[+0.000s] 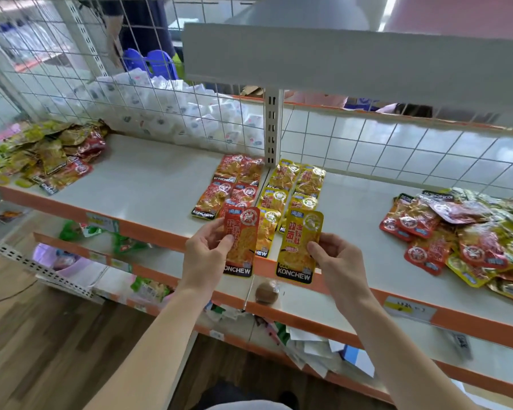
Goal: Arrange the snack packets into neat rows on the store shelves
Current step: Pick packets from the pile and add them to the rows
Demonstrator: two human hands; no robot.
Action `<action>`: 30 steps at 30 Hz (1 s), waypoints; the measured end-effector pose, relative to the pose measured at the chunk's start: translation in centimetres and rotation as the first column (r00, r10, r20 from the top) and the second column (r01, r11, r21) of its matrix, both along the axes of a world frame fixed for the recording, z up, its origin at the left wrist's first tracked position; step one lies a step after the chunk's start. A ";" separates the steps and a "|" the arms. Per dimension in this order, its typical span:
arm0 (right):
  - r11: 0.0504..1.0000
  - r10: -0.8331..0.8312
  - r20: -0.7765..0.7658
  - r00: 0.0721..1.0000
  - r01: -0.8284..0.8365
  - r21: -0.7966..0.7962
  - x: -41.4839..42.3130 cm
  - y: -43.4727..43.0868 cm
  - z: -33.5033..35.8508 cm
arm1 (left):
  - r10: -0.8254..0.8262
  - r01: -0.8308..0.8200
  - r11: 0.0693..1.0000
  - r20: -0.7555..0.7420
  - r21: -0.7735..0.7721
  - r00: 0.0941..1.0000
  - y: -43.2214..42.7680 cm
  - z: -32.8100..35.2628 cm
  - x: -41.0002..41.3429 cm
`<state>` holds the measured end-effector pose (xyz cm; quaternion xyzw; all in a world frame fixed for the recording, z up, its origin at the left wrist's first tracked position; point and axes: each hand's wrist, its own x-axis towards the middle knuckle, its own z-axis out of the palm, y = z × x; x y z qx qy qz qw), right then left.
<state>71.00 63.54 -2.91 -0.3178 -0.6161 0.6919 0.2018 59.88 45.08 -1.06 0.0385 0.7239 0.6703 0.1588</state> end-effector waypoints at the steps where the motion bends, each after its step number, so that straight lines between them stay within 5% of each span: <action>1: 1.000 0.000 0.001 1.000 0.000 0.007 -0.4 0.1 0.0 | 0.003 -0.003 1.000 -0.001 0.016 1.000 0.0 0.1 -0.5; 8: 0.966 -0.059 0.091 0.994 0.034 0.257 -3.2 0.1 -0.7 | -0.003 -0.021 0.991 -0.178 -0.132 0.984 -0.8 -0.6 -5.6; 17: 0.865 -0.229 0.219 0.948 0.096 0.492 -5.6 -0.8 -2.9 | -0.104 0.046 0.966 -0.223 -0.254 0.969 -2.8 -2.2 -12.3; 22: 0.751 -0.310 0.267 0.912 0.063 0.657 -5.8 -1.1 -3.8 | -0.246 0.071 0.879 -0.320 -0.471 0.915 -3.2 -4.0 -14.2; 30: 0.709 -0.388 0.374 0.842 0.014 0.705 -6.4 -2.3 -4.4 | -0.452 0.097 0.733 -0.376 -0.674 0.809 -3.8 -5.3 -15.2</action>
